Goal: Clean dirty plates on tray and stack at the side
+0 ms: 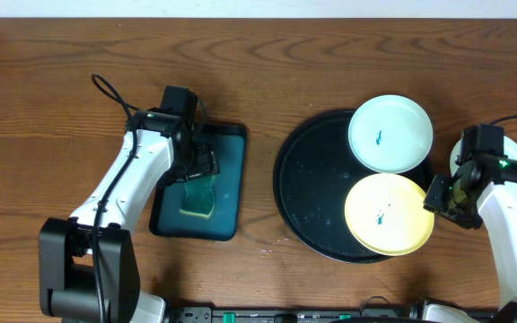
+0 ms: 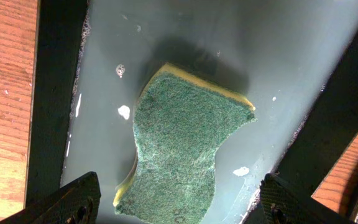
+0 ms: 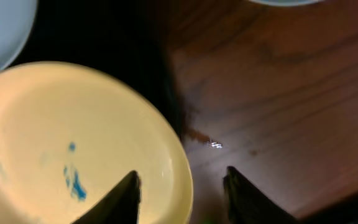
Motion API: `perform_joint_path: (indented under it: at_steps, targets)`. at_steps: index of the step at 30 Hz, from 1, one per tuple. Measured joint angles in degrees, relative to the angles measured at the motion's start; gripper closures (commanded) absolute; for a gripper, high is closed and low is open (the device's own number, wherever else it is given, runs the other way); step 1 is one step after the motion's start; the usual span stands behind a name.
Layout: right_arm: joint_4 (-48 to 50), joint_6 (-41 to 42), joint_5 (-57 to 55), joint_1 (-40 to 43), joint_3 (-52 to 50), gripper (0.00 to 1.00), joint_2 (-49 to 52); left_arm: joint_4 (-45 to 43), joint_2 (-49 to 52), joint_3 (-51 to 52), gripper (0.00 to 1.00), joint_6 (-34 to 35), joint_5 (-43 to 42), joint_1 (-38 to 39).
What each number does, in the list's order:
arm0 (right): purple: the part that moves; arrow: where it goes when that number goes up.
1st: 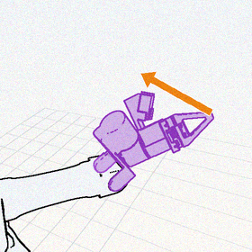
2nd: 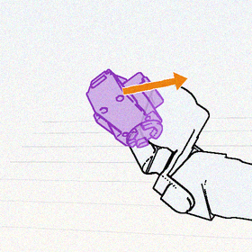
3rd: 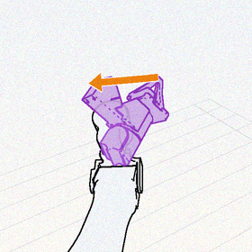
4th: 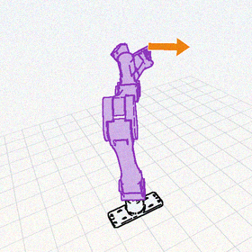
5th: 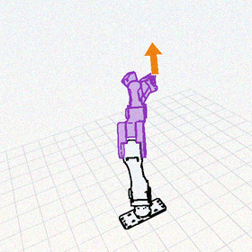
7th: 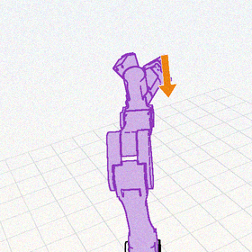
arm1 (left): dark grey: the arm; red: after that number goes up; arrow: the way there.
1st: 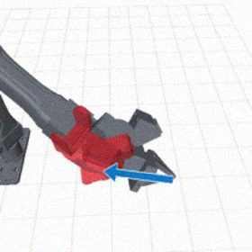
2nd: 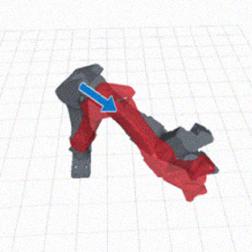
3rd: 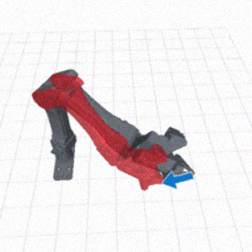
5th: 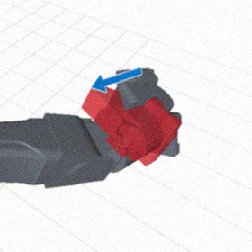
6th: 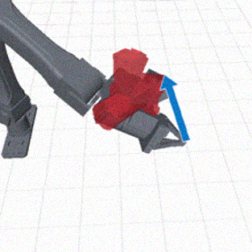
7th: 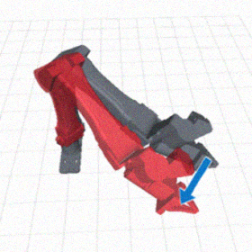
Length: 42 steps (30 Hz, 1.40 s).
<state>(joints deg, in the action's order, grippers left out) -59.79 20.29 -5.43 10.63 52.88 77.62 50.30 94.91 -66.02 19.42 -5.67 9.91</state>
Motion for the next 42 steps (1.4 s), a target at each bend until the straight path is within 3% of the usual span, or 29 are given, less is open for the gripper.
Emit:
perform_joint_path:
  at_steps: [3, 7, 9, 25, 31, 32, 35, 37, 42]
  targets:
    - [5.0, 1.3, -0.2, 0.0, -5.0, 0.65, 0.3, 0.0, 0.0, 0.0, 0.17, 0.0, 0.0, 0.0]
    - [9.5, 1.9, 2.7, 0.0, -11.4, 0.91, 0.7, 0.0, 0.0, 0.0, 0.17, 0.0, 0.0, 0.0]
    - [9.8, 1.5, 3.7, 0.1, -12.6, 0.99, 0.7, 0.0, 0.0, 0.0, 0.17, 0.0, 0.0, 0.0]
    - [9.9, -10.2, 20.4, -0.7, -7.8, 0.99, -4.2, 0.0, 0.0, 0.0, 0.17, 0.0, 0.0, 0.0]
    - [17.6, -11.7, 22.1, -8.9, -10.3, 0.99, -1.6, 0.0, 0.0, 0.0, 0.17, 0.0, 0.0, 0.0]
    - [19.2, -11.8, 21.7, -10.3, -10.9, 0.99, -0.6, 0.0, 0.0, 0.0, 0.17, 0.0, 0.0, 0.0]
    - [25.0, -12.1, 20.0, -13.6, -11.9, 0.71, 2.6, 0.0, 0.0, 0.0, 0.17, 0.0, 0.0, 0.0]
    - [27.7, -12.0, 19.1, -13.9, -12.0, 0.59, 2.9, 0.0, 0.0, 0.0, 0.17, 0.0, 0.0, 0.0]
    - [21.7, -13.0, 18.4, -14.0, -7.2, 0.51, 2.9, 0.0, 0.0, 0.0, 0.17, 0.0, 0.0, 0.0]
